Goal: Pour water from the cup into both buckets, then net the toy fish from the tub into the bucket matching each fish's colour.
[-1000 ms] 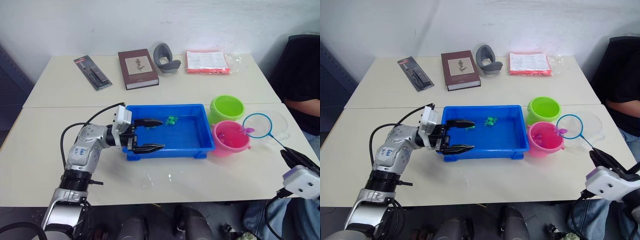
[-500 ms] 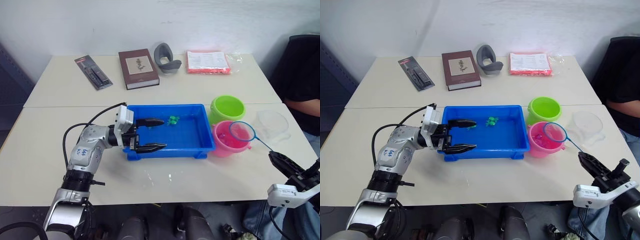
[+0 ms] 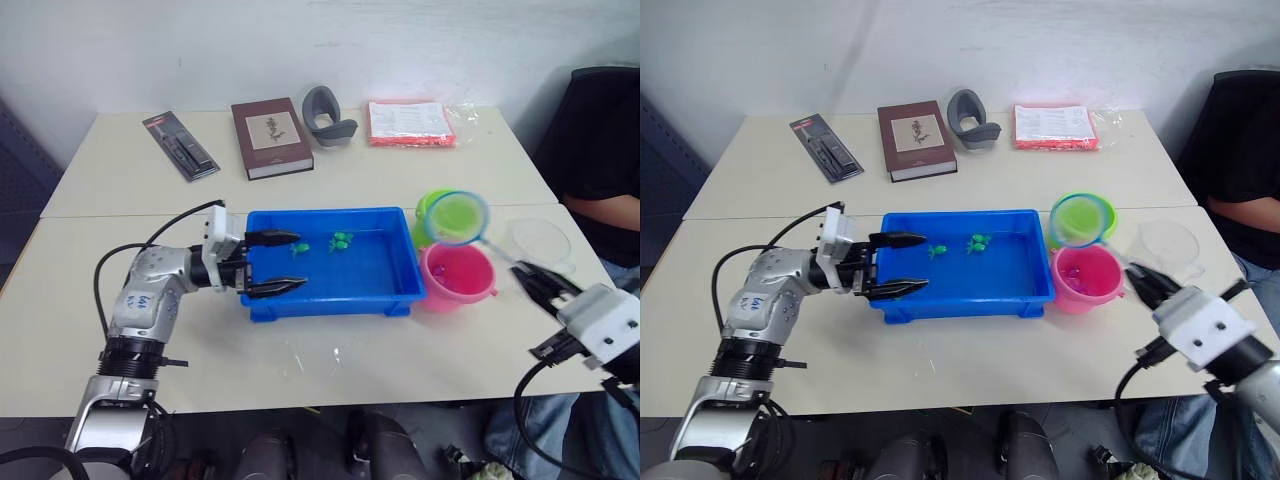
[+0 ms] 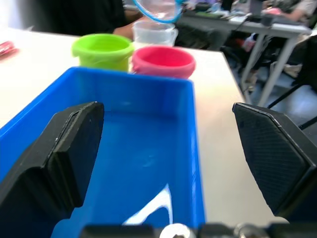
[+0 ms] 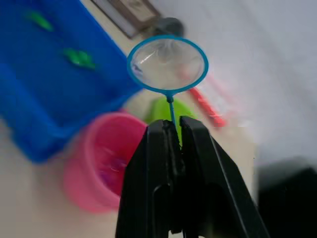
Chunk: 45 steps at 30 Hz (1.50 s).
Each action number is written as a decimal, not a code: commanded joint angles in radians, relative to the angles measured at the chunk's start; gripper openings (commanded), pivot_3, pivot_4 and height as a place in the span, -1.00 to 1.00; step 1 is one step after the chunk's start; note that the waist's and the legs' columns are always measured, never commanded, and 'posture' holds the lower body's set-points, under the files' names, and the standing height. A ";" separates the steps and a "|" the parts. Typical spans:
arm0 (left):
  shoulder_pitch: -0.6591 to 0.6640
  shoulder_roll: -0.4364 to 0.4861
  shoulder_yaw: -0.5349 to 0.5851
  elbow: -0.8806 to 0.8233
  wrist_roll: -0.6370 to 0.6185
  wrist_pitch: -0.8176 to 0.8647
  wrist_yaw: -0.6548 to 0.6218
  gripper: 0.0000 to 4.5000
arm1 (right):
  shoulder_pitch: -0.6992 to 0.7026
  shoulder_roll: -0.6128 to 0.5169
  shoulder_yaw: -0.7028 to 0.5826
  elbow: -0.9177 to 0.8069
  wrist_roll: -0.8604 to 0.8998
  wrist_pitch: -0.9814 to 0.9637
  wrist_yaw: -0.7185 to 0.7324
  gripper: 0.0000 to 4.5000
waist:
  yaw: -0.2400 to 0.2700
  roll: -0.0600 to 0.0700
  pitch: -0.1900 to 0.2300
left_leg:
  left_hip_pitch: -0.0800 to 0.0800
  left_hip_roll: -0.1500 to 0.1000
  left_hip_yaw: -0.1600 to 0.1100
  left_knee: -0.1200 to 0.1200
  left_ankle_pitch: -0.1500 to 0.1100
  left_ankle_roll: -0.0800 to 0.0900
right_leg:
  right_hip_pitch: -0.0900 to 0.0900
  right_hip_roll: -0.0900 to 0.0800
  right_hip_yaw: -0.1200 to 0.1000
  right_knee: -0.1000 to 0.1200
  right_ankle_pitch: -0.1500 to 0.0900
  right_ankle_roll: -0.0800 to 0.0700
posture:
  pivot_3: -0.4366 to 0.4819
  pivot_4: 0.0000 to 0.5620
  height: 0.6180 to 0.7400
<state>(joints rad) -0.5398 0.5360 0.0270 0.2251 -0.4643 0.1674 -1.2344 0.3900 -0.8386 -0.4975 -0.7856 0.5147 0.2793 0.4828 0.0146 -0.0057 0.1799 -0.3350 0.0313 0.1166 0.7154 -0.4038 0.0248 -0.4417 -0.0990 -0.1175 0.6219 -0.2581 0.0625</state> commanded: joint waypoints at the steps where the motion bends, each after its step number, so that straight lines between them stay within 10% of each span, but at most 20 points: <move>1: -0.012 0.034 0.035 0.027 0.009 -0.035 -0.012 0.98 | -0.135 -0.050 0.047 -0.094 0.339 0.294 -0.161 -1.00 | 0.000 0.000 0.000 | 0.000 0.000 0.000 0.000 0.000 0.000 | 0.000 -0.001 0.000 0.000 0.000 0.000 | -0.05 -0.47 1.00; 7: 0.006 0.079 0.065 0.081 0.023 -0.077 -0.016 0.98 | -0.450 -0.147 0.230 -0.010 0.660 0.660 -0.390 -1.00 | 0.007 -0.001 0.000 | -0.002 -0.001 0.000 0.000 0.000 0.001 | -0.002 -0.004 -0.003 -0.001 0.000 0.000 | -0.05 -0.47 1.00; 18: 0.068 0.141 0.129 0.093 0.025 -0.091 0.010 0.98 | -0.745 -0.116 0.434 0.175 0.696 0.925 -0.425 -1.00 | 0.005 -0.001 0.000 | -0.005 -0.001 0.000 0.000 -0.001 0.001 | -0.003 -0.004 -0.006 -0.001 0.001 0.001 | -0.05 -0.47 1.00; 45: 0.108 0.164 0.159 0.156 0.025 -0.140 -0.031 0.98 | -0.976 0.189 0.648 0.440 0.142 0.810 -0.214 -1.00 | -0.018 -0.001 0.000 | -0.013 -0.001 -0.004 0.000 -0.001 0.001 | -0.005 0.000 -0.015 -0.002 0.001 0.002 | -0.05 -0.47 1.00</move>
<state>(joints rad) -0.4276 0.6814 0.1587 0.3736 -0.4349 0.0458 -1.2573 -0.5910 -0.6524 0.1668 -0.3094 0.6789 1.1110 0.2466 -0.0030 -0.0062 0.1801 -0.3485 0.0303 0.1118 0.7159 -0.4043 0.0258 -0.4468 -0.0988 -0.1325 0.6202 -0.2567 0.0645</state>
